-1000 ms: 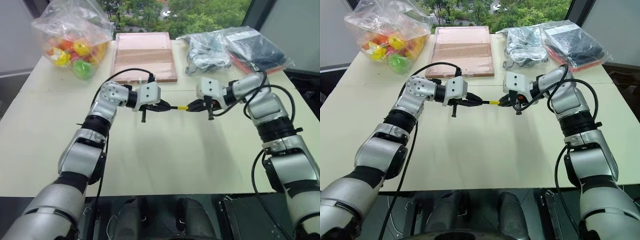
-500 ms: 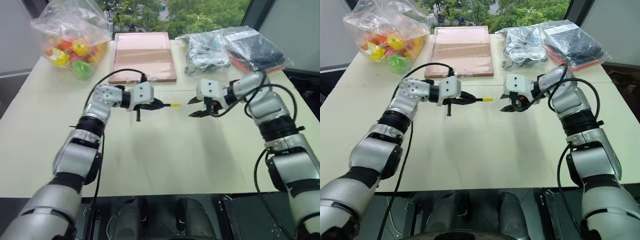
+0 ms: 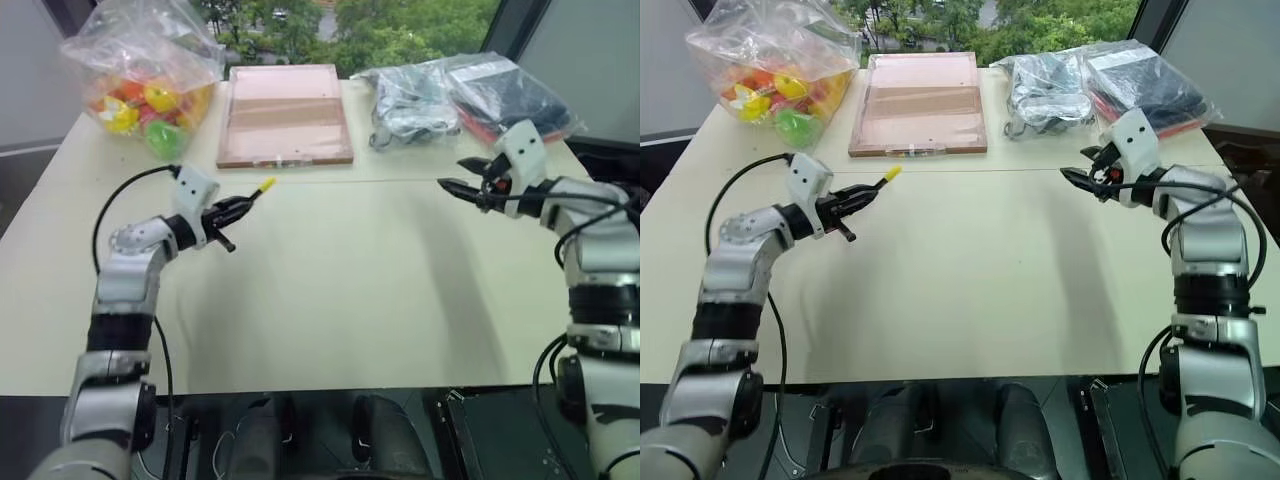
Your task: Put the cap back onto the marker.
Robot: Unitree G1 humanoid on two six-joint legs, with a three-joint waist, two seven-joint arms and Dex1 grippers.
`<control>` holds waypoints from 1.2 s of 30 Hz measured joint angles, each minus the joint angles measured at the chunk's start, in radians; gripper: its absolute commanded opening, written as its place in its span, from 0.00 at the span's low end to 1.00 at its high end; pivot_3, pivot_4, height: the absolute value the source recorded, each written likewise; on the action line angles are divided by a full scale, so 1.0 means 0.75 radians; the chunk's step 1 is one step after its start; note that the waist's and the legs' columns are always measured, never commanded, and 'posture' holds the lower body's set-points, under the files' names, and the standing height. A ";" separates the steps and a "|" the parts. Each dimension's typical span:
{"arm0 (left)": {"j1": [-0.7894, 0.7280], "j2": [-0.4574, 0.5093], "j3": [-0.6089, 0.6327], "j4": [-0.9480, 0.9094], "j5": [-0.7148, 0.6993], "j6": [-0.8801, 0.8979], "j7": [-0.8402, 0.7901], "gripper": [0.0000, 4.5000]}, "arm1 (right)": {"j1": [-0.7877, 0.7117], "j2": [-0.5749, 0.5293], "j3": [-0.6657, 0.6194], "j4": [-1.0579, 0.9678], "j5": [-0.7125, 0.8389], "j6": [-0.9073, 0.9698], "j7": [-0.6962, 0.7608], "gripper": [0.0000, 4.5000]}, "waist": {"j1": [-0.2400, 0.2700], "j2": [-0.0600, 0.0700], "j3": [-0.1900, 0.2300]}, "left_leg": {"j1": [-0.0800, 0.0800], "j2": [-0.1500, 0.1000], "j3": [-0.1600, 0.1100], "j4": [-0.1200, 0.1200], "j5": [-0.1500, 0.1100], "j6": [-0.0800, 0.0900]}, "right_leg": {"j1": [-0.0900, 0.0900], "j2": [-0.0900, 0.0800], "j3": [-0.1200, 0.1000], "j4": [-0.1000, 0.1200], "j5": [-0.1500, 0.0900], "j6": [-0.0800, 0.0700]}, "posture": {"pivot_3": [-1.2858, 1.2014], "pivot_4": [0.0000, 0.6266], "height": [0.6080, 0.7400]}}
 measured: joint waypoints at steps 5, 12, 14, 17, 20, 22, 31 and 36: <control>0.209 -0.110 0.151 -0.333 0.006 0.224 0.382 0.00 | 0.117 0.105 -0.083 -0.199 0.065 0.076 -0.208 0.55 | 0.003 -0.001 0.000 | 0.002 0.000 0.000 0.000 0.000 0.000 | 0.002 0.000 0.000 0.000 0.000 0.000 | 0.52 0.24 1.00; 0.353 -0.140 0.181 -0.388 -0.014 0.255 0.487 0.00 | 0.172 0.198 -0.066 -0.248 0.090 0.098 -0.350 0.55 | 0.009 -0.001 -0.001 | 0.002 0.000 0.000 0.000 0.000 0.000 | 0.002 0.000 0.000 0.000 0.000 0.000 | 0.52 0.24 1.00; 0.354 -0.147 0.175 -0.334 -0.016 0.209 0.492 0.22 | 0.171 0.199 -0.053 -0.246 0.089 0.085 -0.373 0.57 | 0.007 -0.001 -0.001 | 0.002 0.000 0.000 0.000 -0.001 0.001 | 0.002 0.000 0.000 0.000 0.000 0.000 | 0.52 0.24 1.00; 0.354 -0.161 0.143 -0.254 -0.014 0.136 0.495 0.52 | 0.171 0.199 -0.048 -0.235 0.088 0.066 -0.402 0.57 | 0.006 -0.001 -0.001 | 0.002 -0.001 0.000 0.000 -0.001 0.001 | 0.002 0.000 0.000 -0.001 0.000 0.000 | 0.52 0.24 1.00; 0.354 -0.175 0.125 -0.228 -0.014 0.097 0.497 0.80 | 0.171 0.199 -0.044 -0.233 0.088 0.065 -0.421 0.57 | 0.005 -0.001 -0.001 | 0.002 0.000 0.000 0.000 -0.001 0.001 | 0.002 0.000 0.000 -0.001 0.000 0.000 | 0.52 0.24 1.00; 0.354 -0.174 0.115 -0.210 -0.010 0.071 0.509 0.99 | 0.171 0.199 -0.042 -0.233 0.089 0.065 -0.430 0.57 | 0.003 -0.001 -0.001 | 0.002 0.000 0.000 0.000 -0.002 0.002 | 0.002 0.000 0.000 -0.001 0.000 0.000 | 0.52 0.24 1.00; 0.236 -0.091 0.263 -0.399 -0.249 0.127 0.493 0.99 | 0.173 0.161 -0.067 -0.235 0.118 0.066 -0.445 0.57 | 0.003 0.000 -0.001 | 0.002 0.000 0.000 0.000 -0.003 0.004 | 0.002 0.000 0.000 -0.001 0.000 0.000 | 0.52 0.24 1.00; 0.323 0.104 0.296 -0.492 -0.304 0.244 0.427 0.99 | 0.225 0.142 -0.138 -0.265 0.194 0.072 -0.424 0.57 | 0.001 0.000 -0.001 | 0.002 0.000 0.000 -0.002 -0.002 0.003 | 0.002 0.000 0.000 -0.002 0.000 0.000 | 0.52 0.24 1.00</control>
